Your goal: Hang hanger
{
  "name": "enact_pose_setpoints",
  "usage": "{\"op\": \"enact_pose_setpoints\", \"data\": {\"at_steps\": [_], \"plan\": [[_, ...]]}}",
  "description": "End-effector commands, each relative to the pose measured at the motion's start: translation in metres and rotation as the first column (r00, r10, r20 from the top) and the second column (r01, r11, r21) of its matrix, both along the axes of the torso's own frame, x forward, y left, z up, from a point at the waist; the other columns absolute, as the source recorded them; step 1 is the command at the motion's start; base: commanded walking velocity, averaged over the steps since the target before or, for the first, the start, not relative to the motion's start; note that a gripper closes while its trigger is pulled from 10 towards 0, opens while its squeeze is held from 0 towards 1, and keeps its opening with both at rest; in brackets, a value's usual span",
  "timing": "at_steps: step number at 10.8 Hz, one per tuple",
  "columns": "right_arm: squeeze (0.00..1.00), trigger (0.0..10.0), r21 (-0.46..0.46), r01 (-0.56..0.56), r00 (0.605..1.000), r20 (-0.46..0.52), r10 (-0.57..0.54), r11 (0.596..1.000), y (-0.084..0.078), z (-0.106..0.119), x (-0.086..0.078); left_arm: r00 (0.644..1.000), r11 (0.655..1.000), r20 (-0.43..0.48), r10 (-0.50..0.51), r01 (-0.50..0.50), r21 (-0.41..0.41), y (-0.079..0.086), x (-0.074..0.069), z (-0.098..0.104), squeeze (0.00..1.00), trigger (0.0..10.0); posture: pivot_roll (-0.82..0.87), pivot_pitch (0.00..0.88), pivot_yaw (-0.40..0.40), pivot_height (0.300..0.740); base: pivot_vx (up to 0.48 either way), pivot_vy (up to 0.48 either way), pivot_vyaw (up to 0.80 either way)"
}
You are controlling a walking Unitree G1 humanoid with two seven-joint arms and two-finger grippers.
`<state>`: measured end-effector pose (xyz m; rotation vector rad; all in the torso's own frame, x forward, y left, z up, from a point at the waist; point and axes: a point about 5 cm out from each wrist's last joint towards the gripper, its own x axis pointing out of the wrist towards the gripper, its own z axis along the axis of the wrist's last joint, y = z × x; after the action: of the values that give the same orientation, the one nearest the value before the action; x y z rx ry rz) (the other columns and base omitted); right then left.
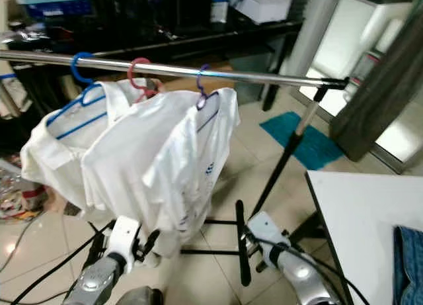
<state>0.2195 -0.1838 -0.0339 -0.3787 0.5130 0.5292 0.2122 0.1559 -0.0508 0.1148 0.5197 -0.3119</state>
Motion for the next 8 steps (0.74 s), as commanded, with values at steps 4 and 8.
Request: {"op": "enact_pose_setpoints", "data": {"at_steps": [4, 8], "plan": [[0.0, 10.0, -0.06, 0.1, 0.989, -0.105, -0.106, 0.993, 0.009, -0.017, 0.003, 0.977, 0.988, -0.151, 0.154, -0.151, 0.028, 0.01, -0.02, -0.019, 0.0, 10.0, 0.24, 0.005, -0.061, 0.74, 0.0, 0.0, 0.0], [0.0, 10.0, -0.106, 0.054, 0.984, -0.161, -0.07, 0.993, 0.024, -0.026, -0.001, 0.959, 0.983, -0.217, 0.182, -0.174, 0.054, 0.013, -0.028, -0.026, 0.0, 10.0, 0.23, 0.0, -0.062, 0.74, 0.0, 0.0, 0.0]]}}
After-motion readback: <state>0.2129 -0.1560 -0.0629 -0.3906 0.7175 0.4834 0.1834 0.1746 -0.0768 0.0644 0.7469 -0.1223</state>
